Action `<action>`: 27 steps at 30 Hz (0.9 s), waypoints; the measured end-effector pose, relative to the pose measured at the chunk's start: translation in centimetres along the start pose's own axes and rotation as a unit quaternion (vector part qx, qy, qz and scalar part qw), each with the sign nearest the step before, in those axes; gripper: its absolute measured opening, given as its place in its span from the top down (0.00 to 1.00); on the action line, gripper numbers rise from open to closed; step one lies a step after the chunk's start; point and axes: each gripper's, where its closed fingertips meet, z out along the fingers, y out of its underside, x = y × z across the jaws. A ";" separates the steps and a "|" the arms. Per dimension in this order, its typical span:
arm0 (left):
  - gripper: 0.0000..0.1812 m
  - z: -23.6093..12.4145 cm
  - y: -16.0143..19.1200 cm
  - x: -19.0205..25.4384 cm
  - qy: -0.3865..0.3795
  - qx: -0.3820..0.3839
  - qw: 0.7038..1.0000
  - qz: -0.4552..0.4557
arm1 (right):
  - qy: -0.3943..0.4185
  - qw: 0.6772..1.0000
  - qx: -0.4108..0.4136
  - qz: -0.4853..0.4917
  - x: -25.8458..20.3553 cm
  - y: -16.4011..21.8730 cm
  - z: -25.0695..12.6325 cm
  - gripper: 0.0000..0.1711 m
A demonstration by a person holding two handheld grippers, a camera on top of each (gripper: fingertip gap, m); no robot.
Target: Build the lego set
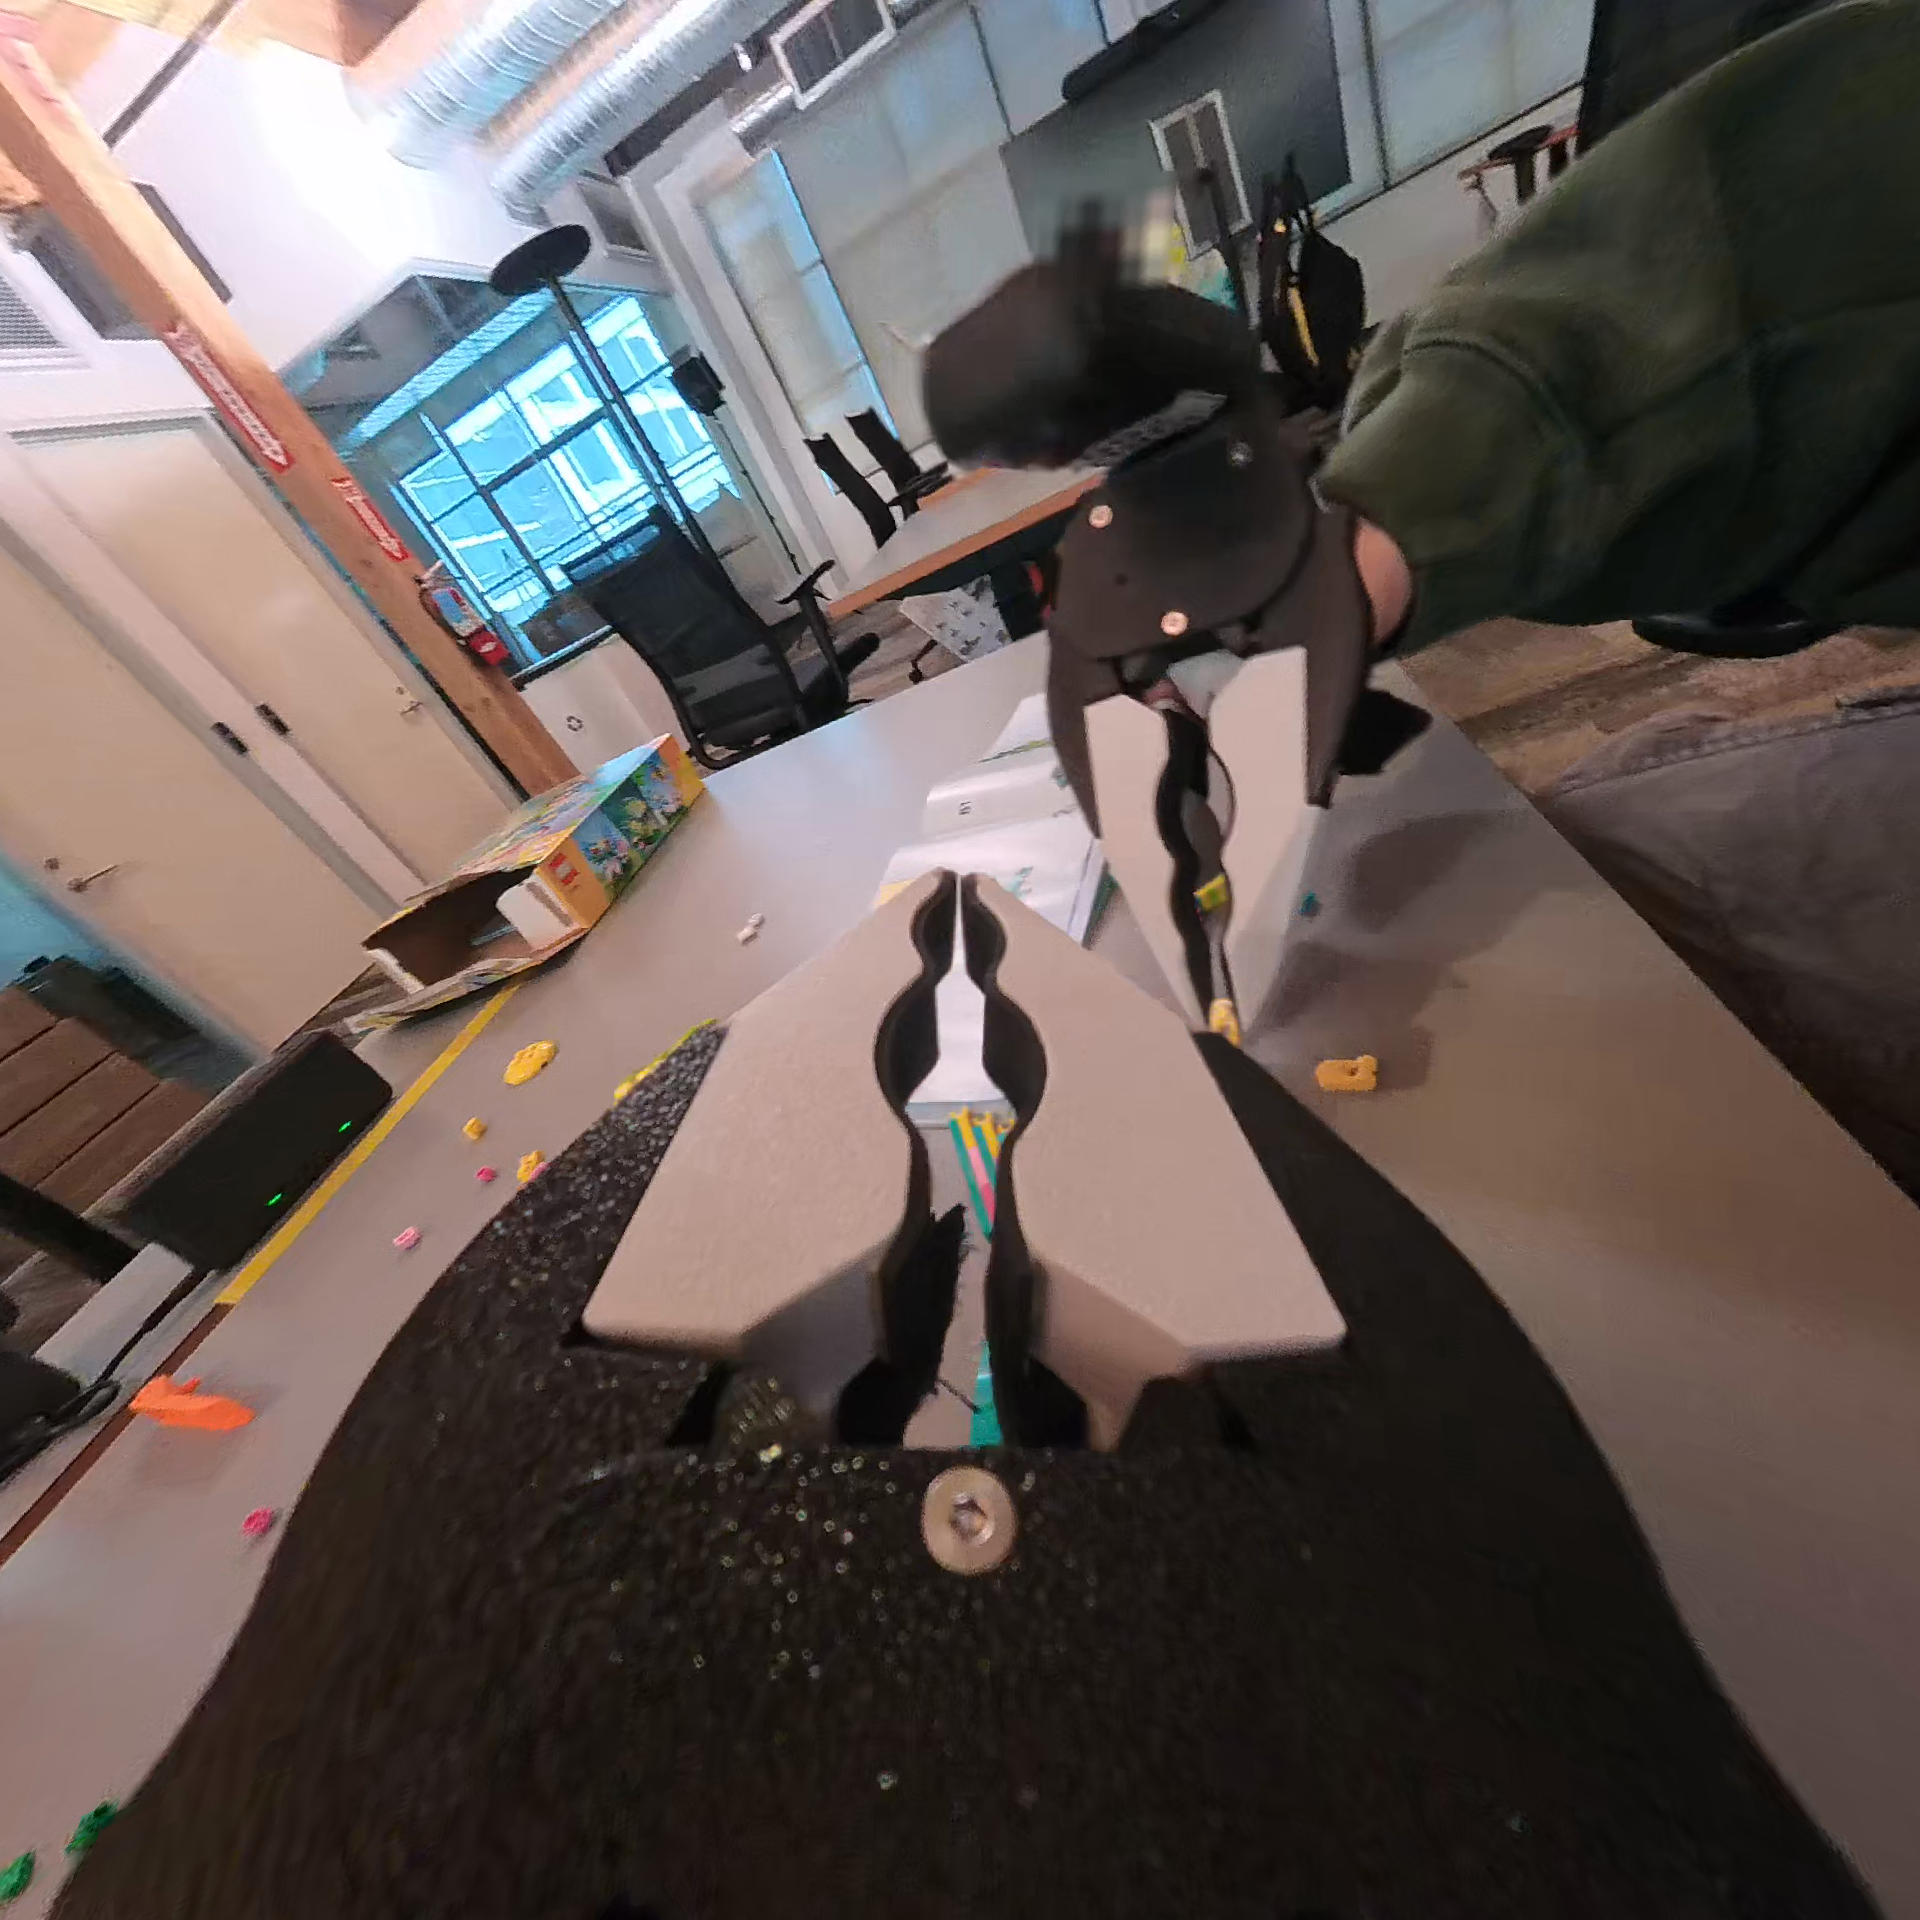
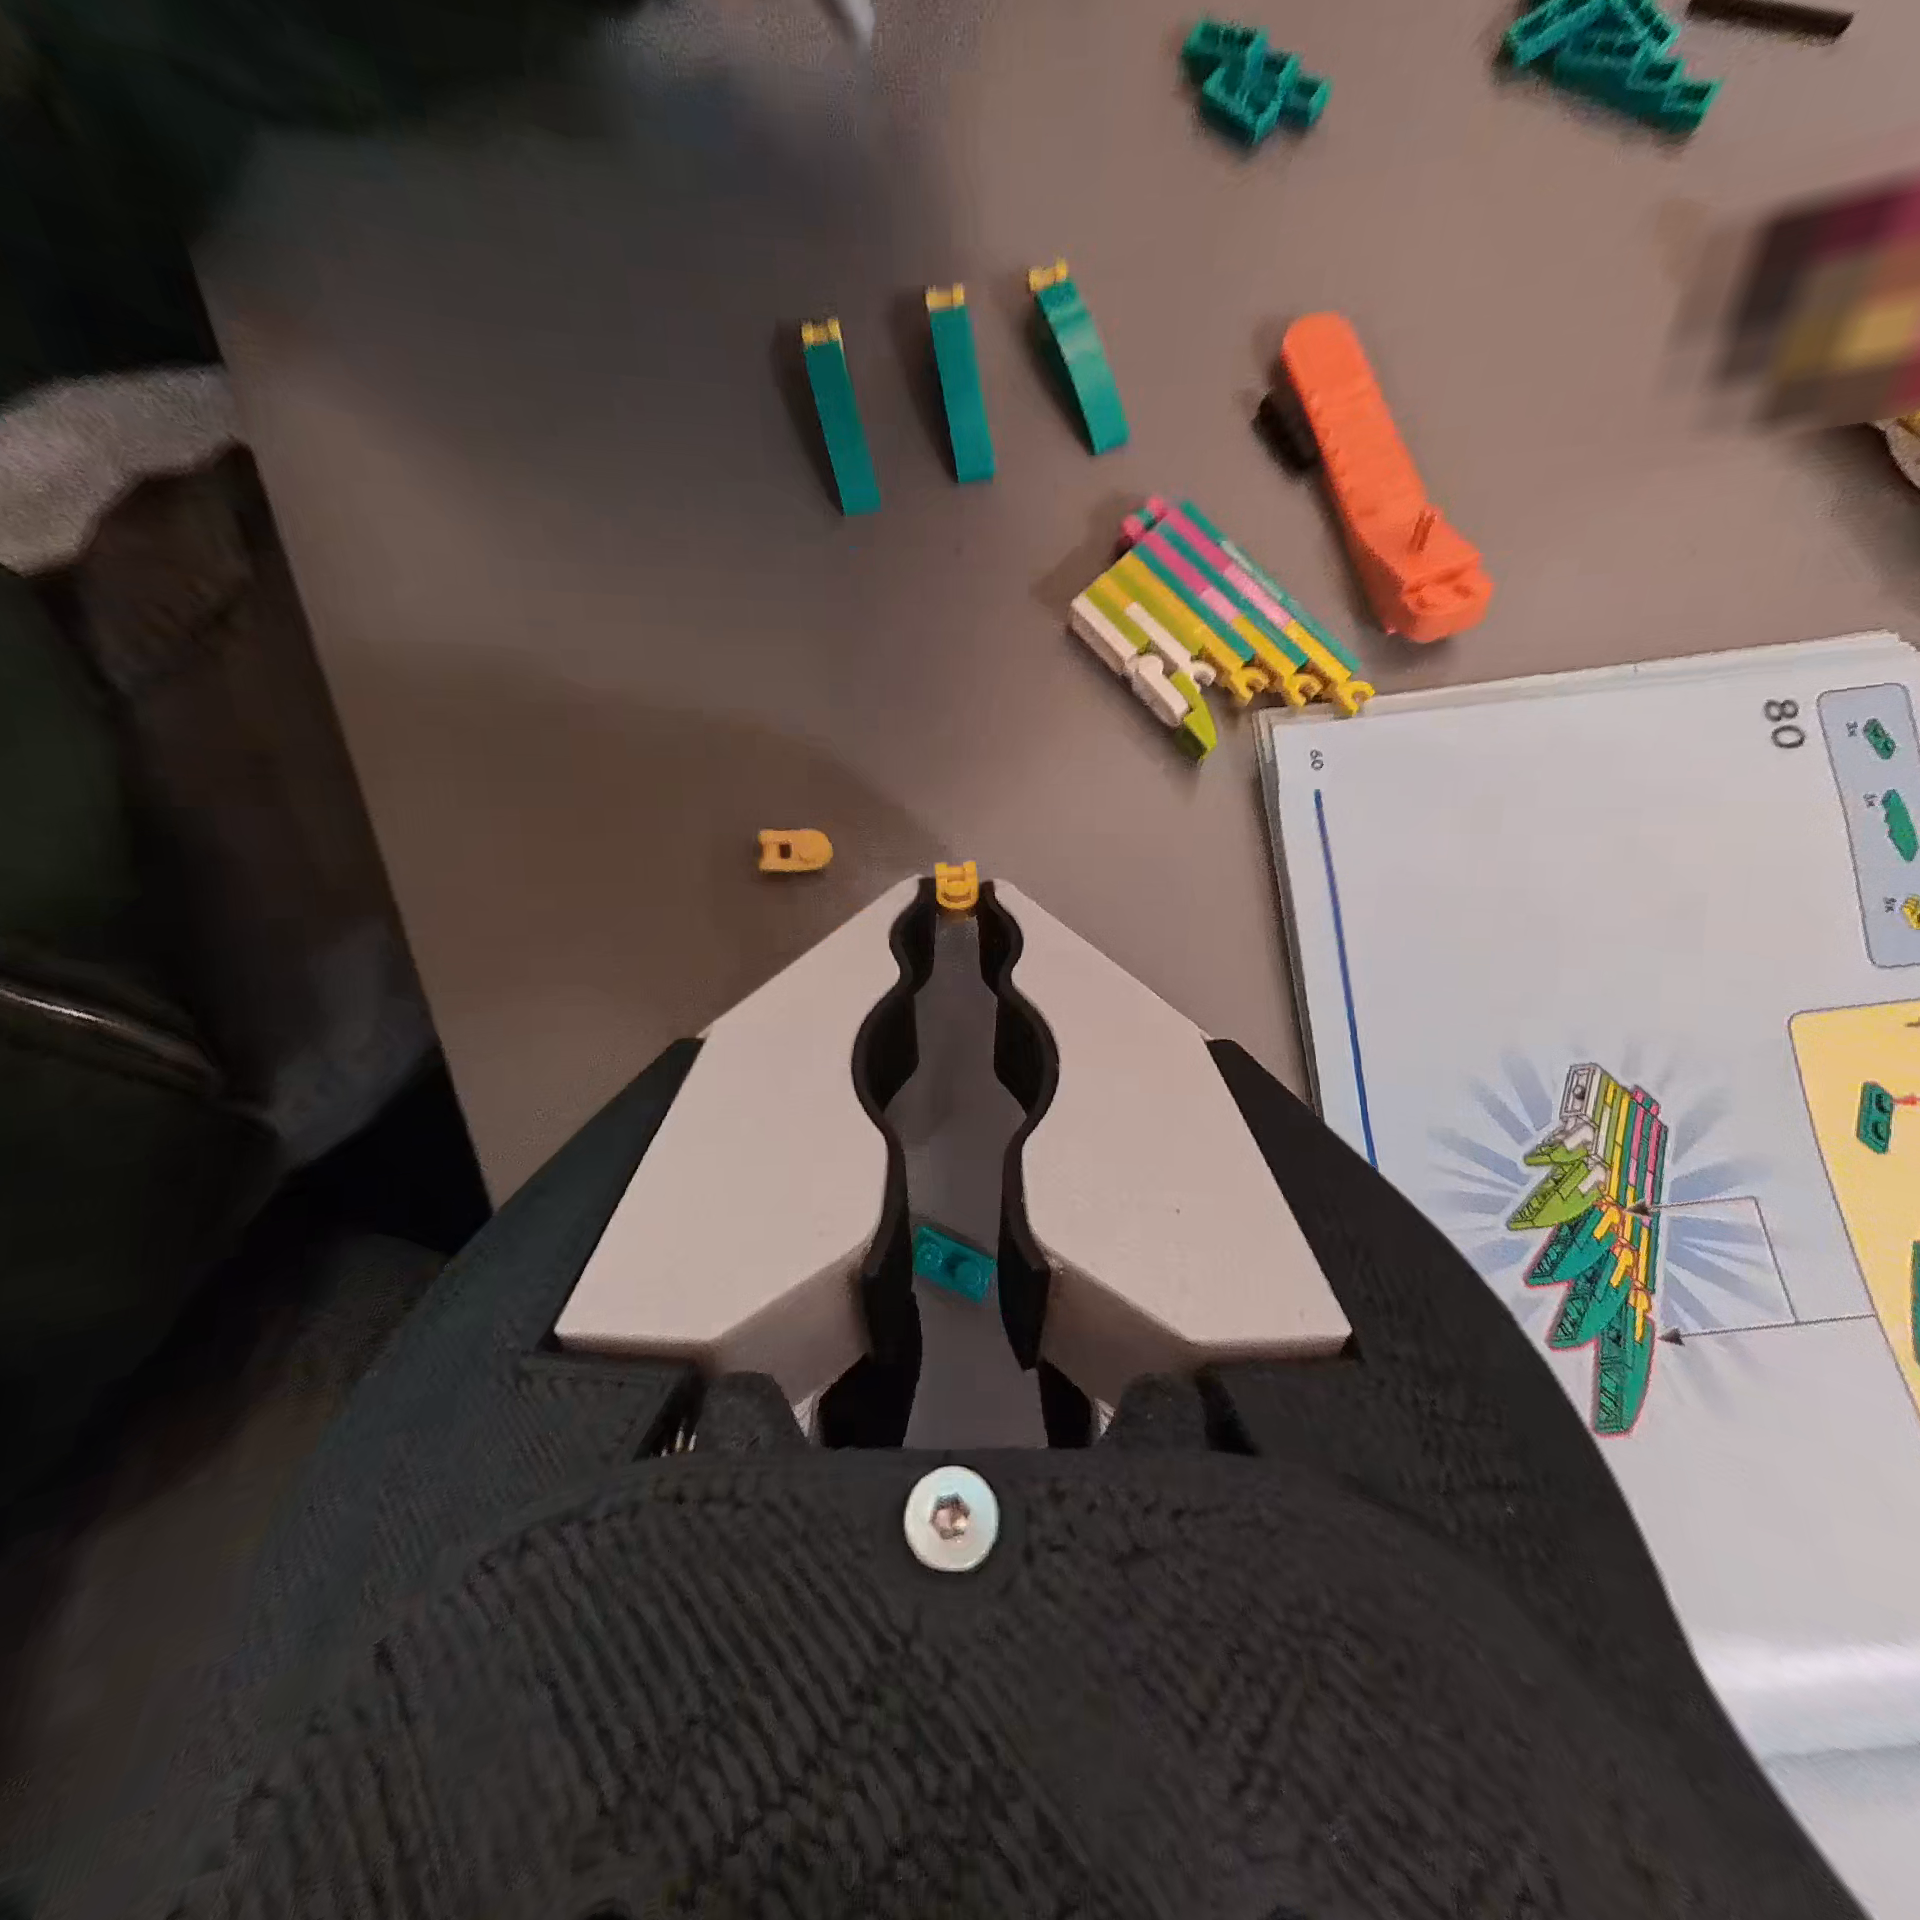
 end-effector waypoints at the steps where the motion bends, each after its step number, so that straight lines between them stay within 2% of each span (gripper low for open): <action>1: 1.00 0.0 0.1 -0.3 -0.009 -0.002 1.000 0.000 | 0.003 1.000 -0.006 -0.006 0.0 0.3 0.2 0.96; 9: 1.00 -0.5 0.1 -1.8 -0.053 -0.001 0.999 -0.001 | -0.003 1.000 -0.013 -0.028 -0.2 0.9 0.2 0.95; 22: 1.00 -0.9 0.0 -2.6 -0.073 0.002 0.997 -0.011 | -0.003 1.000 -0.016 -0.007 -0.4 1.2 -0.2 0.81; 24: 1.00 -1.5 -0.5 -3.5 -0.105 0.012 0.994 0.003 | 0.015 1.000 0.008 -0.016 0.0 0.3 -0.8 0.84; 27: 1.00 -3.4 -2.1 -5.6 -0.185 0.047 0.981 0.045 | 0.034 0.997 0.074 -0.018 0.9 -2.2 -2.4 0.98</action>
